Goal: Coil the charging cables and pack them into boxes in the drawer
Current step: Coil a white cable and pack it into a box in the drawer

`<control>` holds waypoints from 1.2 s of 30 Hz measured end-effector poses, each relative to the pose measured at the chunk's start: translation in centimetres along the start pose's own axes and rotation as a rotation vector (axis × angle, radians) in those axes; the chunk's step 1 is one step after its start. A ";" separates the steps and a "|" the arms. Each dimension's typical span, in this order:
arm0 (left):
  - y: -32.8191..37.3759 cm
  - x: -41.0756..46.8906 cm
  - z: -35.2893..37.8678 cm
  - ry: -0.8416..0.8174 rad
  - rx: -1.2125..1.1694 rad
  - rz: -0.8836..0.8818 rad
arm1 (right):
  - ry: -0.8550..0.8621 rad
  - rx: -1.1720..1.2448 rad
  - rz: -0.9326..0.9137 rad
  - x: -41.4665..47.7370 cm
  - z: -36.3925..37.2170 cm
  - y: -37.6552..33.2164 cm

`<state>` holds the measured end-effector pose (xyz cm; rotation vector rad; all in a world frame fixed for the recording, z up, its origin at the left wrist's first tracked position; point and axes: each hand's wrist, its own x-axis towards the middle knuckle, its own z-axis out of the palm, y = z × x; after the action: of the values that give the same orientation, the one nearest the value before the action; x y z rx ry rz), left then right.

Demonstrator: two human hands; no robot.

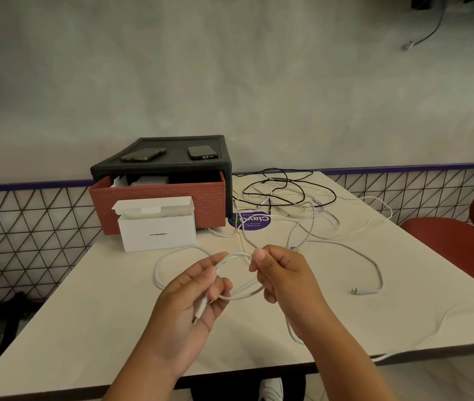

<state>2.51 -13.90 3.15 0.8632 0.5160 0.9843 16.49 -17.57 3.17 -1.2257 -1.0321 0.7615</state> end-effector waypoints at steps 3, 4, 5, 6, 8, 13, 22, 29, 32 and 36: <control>0.3 -0.2 0.0 -0.067 0.186 -0.016 | -0.023 -0.035 -0.034 0.0 -0.4 -0.2; 0.4 -0.2 0.0 -0.088 0.231 -0.031 | -0.054 -0.078 -0.053 0.0 -0.4 -0.3; 0.4 -0.2 0.0 -0.098 0.242 -0.048 | -0.097 -0.129 -0.067 -0.1 -0.4 -0.3; 0.4 -0.1 0.0 -0.091 0.224 -0.069 | -0.141 -0.183 -0.076 -0.2 -0.4 -0.4; 0.4 0.1 0.0 -0.076 0.140 -0.129 | -0.180 -0.274 -0.094 -0.3 -0.4 -0.4; 0.4 0.4 -1.1 -0.170 -0.232 -0.183 | -0.016 -0.543 -0.180 0.2 -1.6 0.3; -0.1 1.8 -1.9 -0.018 -0.311 0.081 | -0.335 -1.021 -0.193 -1.7 -1.3 1.9; -1.8 1.9 -1.7 0.061 0.484 0.364 | -0.475 -0.953 -0.354 -2.9 -0.1 -0.8; -2.5 1.4 -1.3 -0.024 0.642 0.370 | -0.434 -0.880 -0.419 -2.3 0.0 -1.6; -2.4 0.3 -0.8 -0.137 0.455 0.161 | -0.242 -0.669 -0.417 -0.6 -0.8 -1.6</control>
<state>3.25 -13.99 0.72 1.3874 0.5694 0.9598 16.88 -18.73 4.56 -1.4182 -1.7660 0.2344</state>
